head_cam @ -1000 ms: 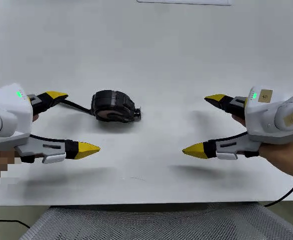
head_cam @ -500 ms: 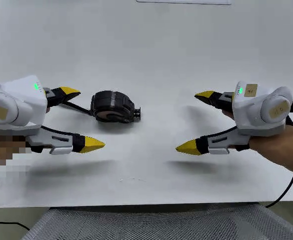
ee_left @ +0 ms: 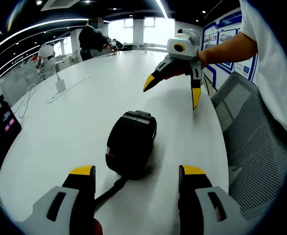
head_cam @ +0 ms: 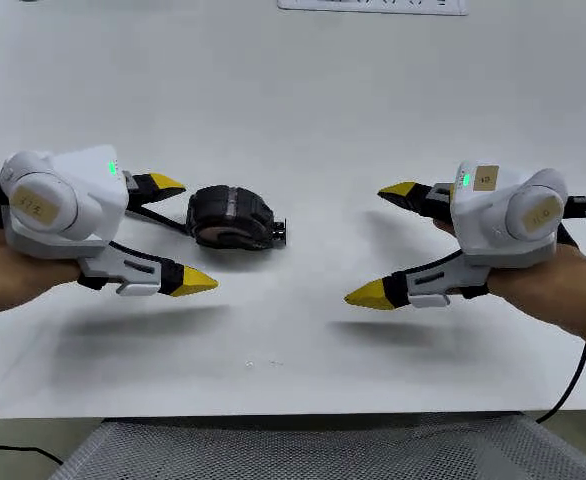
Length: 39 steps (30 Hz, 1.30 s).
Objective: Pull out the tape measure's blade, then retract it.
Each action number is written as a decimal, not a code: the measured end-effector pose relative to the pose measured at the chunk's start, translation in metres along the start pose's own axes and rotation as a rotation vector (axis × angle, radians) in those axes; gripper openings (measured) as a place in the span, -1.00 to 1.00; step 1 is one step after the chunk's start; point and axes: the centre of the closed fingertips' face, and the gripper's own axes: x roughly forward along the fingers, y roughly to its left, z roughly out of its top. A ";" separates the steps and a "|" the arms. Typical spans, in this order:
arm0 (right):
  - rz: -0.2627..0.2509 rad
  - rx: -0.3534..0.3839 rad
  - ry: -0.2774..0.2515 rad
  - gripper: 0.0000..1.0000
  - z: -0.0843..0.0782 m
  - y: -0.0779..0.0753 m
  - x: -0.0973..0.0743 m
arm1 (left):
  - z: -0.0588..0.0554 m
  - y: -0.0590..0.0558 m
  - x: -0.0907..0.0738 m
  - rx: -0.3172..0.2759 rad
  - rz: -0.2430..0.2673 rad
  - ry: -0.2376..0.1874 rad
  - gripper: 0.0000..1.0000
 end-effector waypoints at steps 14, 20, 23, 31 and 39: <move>0.015 -0.006 -0.004 0.61 0.003 -0.001 0.006 | 0.000 0.005 0.016 0.022 -0.046 0.018 0.06; 0.018 -0.003 -0.006 0.61 0.004 0.000 0.008 | 0.000 0.004 0.020 0.025 -0.062 0.023 -0.06; 0.019 -0.002 -0.006 0.61 0.003 0.000 0.009 | 0.000 0.004 0.022 0.029 -0.068 0.025 -0.09; 0.021 0.002 -0.008 0.61 0.002 -0.001 0.010 | 0.003 0.007 0.026 0.047 -0.071 0.022 -0.26; 0.025 0.000 -0.012 0.56 0.004 0.000 0.012 | 0.004 0.009 0.026 0.050 -0.071 0.025 -0.39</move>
